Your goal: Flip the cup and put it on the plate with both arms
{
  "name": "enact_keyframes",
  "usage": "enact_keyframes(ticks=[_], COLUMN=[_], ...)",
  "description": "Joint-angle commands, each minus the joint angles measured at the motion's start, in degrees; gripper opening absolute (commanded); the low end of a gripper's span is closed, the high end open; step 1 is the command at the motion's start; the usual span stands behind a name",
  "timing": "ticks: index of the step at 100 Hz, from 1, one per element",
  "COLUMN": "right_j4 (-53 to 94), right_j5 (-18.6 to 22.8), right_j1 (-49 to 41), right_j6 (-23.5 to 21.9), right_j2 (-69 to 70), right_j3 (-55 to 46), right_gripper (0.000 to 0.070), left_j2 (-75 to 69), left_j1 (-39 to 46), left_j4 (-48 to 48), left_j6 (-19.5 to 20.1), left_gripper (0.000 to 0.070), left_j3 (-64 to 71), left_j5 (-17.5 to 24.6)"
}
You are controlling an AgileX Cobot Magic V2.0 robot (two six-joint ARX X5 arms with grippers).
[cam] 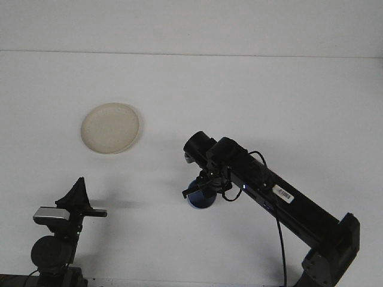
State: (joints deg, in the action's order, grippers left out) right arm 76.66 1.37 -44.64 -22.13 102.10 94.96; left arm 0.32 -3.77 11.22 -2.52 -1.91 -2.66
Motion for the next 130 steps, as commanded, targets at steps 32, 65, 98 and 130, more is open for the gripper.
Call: enact_keyframes(ticks=[32, 65, 98, 130], right_j4=[0.7, -0.2, 0.2, -0.4], right_j5=[0.4, 0.3, 0.4, 0.3], right_j1=[-0.7, -0.6, -0.7, -1.1], right_j6=[2.0, 2.7, 2.9, 2.6], right_j2=[4.9, 5.0, 7.1, 7.8], right_j3=[1.5, 1.4, 1.4, 1.4], right_gripper=[0.0000, 0.0000, 0.0002, 0.0113], left_j2=[-0.1, -0.1, -0.1, -0.1], left_j1=[0.0, 0.0, 0.0, 0.0], left_j4=[0.8, 0.8, 0.8, 0.8], left_j6=[0.0, 0.0, 0.0, 0.0], left_gripper=[0.0011, 0.0011, 0.0011, 0.0011], left_j3=[1.1, 1.1, 1.1, 1.1], left_j5=[0.1, 0.1, 0.1, 0.1])
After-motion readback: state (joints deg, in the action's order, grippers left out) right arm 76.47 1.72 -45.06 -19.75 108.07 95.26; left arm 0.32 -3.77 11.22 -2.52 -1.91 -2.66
